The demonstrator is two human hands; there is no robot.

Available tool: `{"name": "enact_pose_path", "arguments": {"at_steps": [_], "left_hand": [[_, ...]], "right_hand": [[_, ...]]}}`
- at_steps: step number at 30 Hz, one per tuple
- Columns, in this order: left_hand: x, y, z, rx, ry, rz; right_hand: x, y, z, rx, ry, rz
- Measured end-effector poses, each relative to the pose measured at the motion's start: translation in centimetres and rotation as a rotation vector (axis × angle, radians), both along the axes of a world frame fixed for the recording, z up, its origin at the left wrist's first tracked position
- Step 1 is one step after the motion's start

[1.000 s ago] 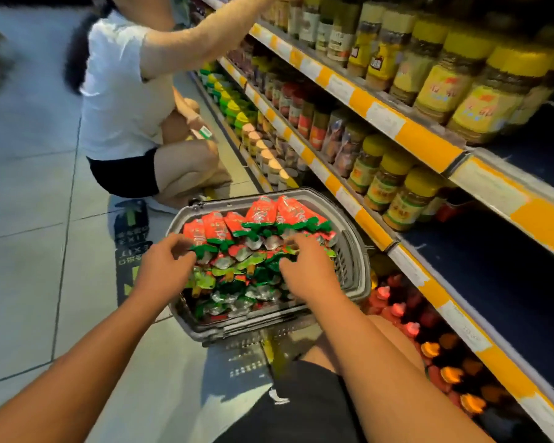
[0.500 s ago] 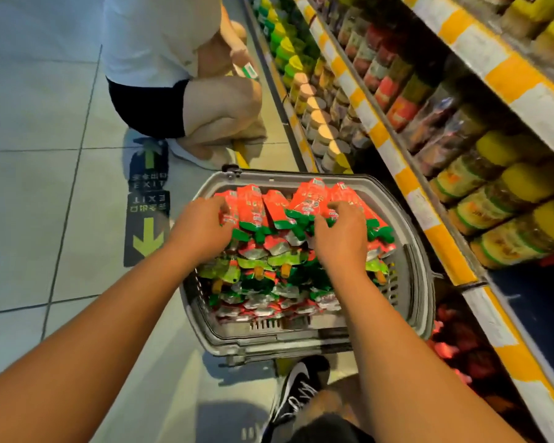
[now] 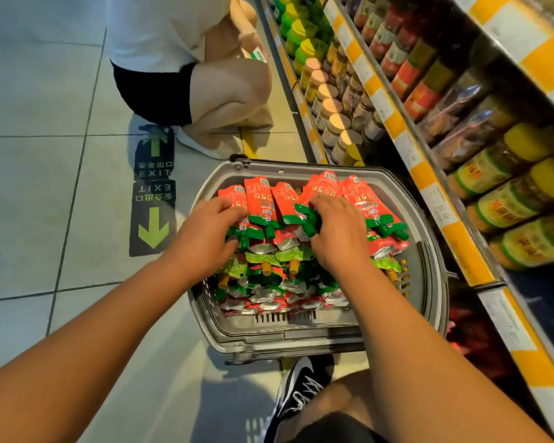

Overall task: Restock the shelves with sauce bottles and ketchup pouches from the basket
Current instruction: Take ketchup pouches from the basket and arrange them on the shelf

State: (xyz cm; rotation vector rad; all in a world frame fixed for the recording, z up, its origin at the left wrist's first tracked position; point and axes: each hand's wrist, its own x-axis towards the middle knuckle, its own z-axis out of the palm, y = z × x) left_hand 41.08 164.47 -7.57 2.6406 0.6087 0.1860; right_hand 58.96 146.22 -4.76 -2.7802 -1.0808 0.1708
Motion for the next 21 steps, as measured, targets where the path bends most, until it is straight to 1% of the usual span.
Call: {"name": "enact_pose_path", "arguments": {"at_steps": [2, 5, 7, 8, 9, 11, 13, 16, 19, 21], "left_hand": [[-0.4, -0.2, -0.2, 0.03, -0.048, 0.02], [-1.1, -0.3, 0.2, 0.097, -0.064, 0.029], [-1.7, -0.2, 0.6, 0.112, -0.136, 0.038], [-2.0, -0.1, 0.9, 0.119, -0.178, 0.042], [-2.2, 0.0, 1.1, 0.132, -0.21, 0.046], [-2.7, 0.2, 1.6, 0.141, -0.266, 0.054], [-2.6, 0.3, 2.0, 0.088, -0.327, 0.051], [-1.9, 0.0, 2.4, -0.085, -0.402, 0.056], [-1.0, 0.0, 2.4, -0.219, -0.405, 0.089], [-0.4, 0.3, 2.4, -0.222, -0.383, 0.051]], "right_hand": [[-0.6, -0.3, 0.2, 0.037, -0.04, 0.009], [-1.3, -1.1, 0.3, 0.096, -0.078, 0.022], [-1.4, -1.4, 0.4, 0.151, -0.078, 0.013], [-1.4, -1.5, 0.4, 0.141, -0.089, 0.025], [-1.5, -1.4, 0.4, 0.085, -0.114, 0.057], [-1.6, -1.1, 0.1, -0.074, -0.178, 0.147], [-1.6, -0.9, -0.1, -0.118, -0.206, 0.167], [-1.2, -1.0, -0.2, -0.076, -0.274, 0.145], [-1.1, -1.3, -0.3, -0.05, -0.308, 0.122], [-1.1, -1.5, -0.3, -0.024, -0.31, 0.115]]}}
